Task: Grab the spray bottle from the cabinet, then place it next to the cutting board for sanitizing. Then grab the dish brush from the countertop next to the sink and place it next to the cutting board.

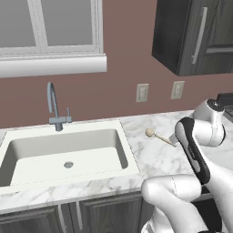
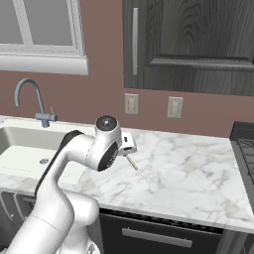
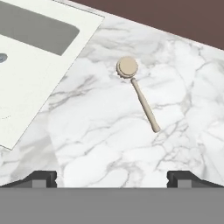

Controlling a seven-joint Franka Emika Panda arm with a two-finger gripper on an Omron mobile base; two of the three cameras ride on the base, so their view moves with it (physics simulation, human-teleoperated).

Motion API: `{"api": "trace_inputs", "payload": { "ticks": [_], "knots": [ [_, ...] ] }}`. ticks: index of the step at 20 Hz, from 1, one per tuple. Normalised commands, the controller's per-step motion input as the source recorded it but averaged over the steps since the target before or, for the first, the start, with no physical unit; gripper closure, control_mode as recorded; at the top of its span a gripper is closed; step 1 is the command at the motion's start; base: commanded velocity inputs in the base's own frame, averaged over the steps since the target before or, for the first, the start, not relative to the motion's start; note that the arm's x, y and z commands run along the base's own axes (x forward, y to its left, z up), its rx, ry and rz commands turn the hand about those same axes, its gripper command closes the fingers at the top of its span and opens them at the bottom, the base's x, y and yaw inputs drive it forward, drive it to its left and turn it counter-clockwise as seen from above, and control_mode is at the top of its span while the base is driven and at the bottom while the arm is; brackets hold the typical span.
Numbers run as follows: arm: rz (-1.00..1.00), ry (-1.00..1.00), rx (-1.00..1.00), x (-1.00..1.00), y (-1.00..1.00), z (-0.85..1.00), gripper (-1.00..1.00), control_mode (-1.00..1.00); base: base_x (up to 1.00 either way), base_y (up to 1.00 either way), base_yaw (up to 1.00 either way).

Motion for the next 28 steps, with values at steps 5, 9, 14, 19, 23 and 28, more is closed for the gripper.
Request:
{"api": "trace_inputs", "payload": {
  "ticks": [5,9,14,19,23,28],
  "knots": [
    [0.01,0.1,0.0,0.48,0.0,-0.24,-1.0,-1.0,0.0,0.0,0.0],
    [0.02,0.08,0.0,0.43,0.0,-0.31,-1.0,-1.0,0.0,0.0,0.0],
    [0.04,0.07,0.0,0.36,-0.04,-0.36,-1.0,-1.0,0.0,0.0,0.0],
    [0.05,0.03,0.0,0.28,-0.09,-0.38,-1.0,-1.0,0.0,0.0,0.0],
    [0.05,0.05,0.0,0.34,-0.01,-0.38,-1.0,-1.0,0.0,0.0,0.0],
    [0.04,0.02,0.0,0.24,-0.08,-0.29,-1.0,-1.0,0.0,0.0,0.0]
  ]
}}
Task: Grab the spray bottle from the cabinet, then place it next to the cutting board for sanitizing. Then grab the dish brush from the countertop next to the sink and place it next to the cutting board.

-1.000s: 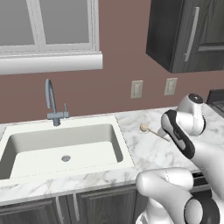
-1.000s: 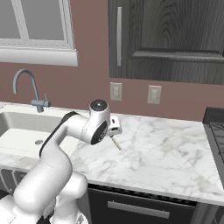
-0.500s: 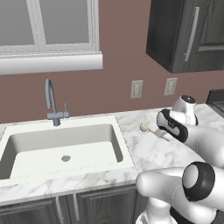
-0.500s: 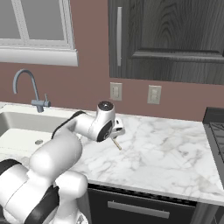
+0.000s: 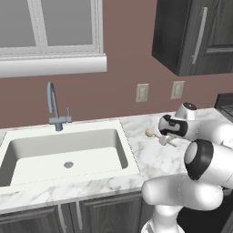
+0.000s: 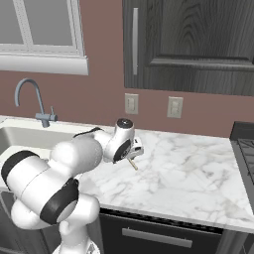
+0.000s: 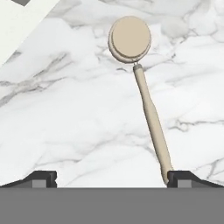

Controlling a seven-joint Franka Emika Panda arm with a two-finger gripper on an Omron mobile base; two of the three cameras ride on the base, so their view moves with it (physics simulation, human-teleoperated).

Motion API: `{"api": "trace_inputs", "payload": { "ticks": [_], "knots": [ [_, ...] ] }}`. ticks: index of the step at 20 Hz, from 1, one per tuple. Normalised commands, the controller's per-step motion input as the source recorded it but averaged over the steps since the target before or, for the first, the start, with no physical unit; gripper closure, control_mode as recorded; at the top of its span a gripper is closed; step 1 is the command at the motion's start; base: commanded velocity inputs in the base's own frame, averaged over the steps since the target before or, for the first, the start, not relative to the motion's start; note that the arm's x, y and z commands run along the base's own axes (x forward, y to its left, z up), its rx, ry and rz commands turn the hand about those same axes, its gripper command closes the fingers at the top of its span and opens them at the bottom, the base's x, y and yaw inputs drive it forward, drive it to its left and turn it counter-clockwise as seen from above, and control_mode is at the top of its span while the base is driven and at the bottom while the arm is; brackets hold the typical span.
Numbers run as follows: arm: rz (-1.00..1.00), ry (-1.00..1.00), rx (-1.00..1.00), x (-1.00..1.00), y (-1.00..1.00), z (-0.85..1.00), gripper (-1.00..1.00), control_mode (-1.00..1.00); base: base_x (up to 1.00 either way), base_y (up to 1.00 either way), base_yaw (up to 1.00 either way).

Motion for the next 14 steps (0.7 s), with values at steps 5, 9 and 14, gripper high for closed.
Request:
{"api": "trace_inputs", "payload": {
  "ticks": [5,9,14],
  "knots": [
    [0.03,0.0,0.0,0.15,-0.19,-0.19,-1.0,-1.0,0.0,0.0,0.0],
    [0.03,0.0,0.0,0.04,-0.27,-0.13,-1.0,-1.0,0.0,0.0,0.0],
    [0.0,0.0,0.0,0.03,-0.1,-0.19,-1.0,-1.0,0.0,0.0,0.0]
  ]
}}
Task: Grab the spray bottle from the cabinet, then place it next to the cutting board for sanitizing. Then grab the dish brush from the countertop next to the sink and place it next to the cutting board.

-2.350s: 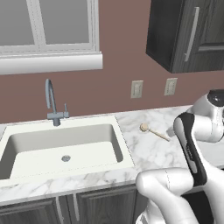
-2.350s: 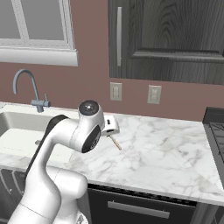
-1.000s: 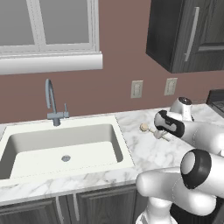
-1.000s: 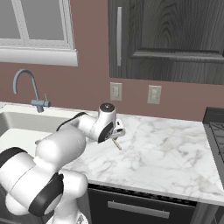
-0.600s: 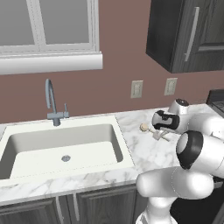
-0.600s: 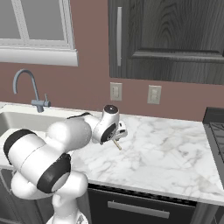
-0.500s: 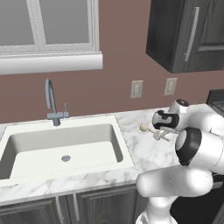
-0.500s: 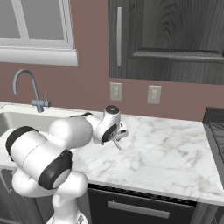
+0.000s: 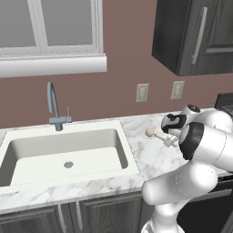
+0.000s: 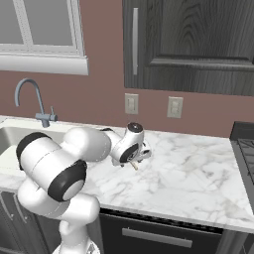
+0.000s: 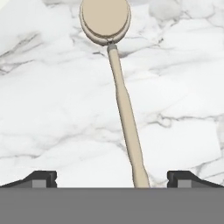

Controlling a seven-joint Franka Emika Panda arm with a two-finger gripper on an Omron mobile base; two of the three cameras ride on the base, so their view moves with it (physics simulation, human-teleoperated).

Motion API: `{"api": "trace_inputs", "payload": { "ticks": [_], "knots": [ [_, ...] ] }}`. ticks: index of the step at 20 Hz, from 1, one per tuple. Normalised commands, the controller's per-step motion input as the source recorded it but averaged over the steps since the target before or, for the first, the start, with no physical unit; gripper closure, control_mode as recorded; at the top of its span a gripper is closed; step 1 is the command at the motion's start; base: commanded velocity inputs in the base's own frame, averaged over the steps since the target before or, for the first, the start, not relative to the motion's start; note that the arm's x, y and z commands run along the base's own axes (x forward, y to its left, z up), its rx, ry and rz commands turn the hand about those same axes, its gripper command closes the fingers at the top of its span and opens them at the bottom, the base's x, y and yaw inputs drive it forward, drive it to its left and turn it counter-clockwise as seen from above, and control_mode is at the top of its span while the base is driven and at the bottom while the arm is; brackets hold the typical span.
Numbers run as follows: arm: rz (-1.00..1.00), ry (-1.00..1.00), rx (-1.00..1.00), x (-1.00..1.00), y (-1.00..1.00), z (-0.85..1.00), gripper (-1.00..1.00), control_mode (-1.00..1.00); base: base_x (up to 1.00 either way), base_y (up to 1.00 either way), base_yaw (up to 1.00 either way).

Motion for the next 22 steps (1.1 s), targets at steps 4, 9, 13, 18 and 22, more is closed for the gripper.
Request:
{"api": "trace_inputs", "payload": {
  "ticks": [4,9,13,18,22],
  "knots": [
    [0.0,0.0,0.0,0.0,0.0,-0.22,-1.0,-1.0,0.0,0.0,0.0],
    [0.0,0.0,0.0,0.0,-0.03,-0.16,-1.0,-1.0,0.0,0.0,0.0],
    [0.0,0.0,0.0,0.0,-0.06,-0.11,-1.0,-1.0,0.0,0.0,0.0],
    [0.0,0.0,0.0,0.01,0.0,-0.08,-1.0,-1.0,0.0,0.0,0.0],
    [0.0,0.0,0.0,0.06,0.0,-0.03,-1.0,-1.0,0.0,0.0,0.0]
  ]
}}
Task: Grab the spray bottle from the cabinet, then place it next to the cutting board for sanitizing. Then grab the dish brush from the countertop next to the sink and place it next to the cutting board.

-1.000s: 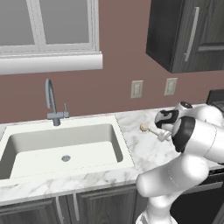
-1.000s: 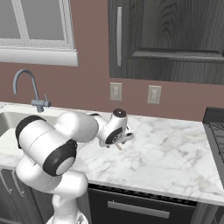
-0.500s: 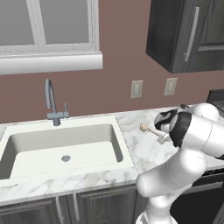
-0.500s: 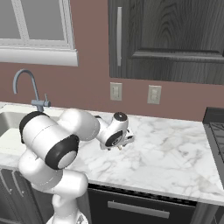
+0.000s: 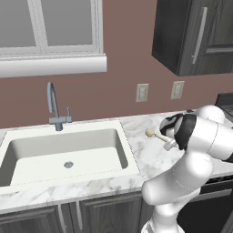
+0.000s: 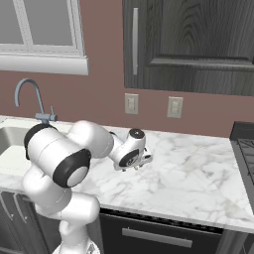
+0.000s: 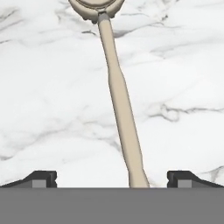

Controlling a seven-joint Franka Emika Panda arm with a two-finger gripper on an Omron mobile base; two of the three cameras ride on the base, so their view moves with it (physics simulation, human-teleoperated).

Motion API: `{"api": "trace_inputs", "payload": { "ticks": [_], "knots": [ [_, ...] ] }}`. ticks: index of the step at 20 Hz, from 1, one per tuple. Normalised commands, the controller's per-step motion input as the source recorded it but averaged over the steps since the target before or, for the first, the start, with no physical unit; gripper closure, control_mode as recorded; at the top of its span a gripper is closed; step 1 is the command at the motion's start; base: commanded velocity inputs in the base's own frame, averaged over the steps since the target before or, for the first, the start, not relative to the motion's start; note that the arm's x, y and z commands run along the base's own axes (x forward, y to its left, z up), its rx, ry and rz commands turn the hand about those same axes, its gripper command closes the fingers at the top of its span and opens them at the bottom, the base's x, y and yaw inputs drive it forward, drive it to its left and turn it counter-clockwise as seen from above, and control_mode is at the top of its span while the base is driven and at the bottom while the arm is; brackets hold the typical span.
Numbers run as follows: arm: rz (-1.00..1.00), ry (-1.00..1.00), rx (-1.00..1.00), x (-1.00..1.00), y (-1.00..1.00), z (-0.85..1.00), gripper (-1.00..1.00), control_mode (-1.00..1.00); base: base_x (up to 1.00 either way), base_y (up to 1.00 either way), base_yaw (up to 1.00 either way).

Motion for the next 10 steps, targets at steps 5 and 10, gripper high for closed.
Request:
{"api": "trace_inputs", "payload": {
  "ticks": [5,10],
  "knots": [
    [0.0,0.0,0.0,0.1,0.0,-0.05,-1.0,-1.0,0.0,0.0,0.0],
    [0.03,0.0,0.0,0.18,0.0,0.0,-1.0,-1.0,0.0,0.0,0.0]
  ]
}}
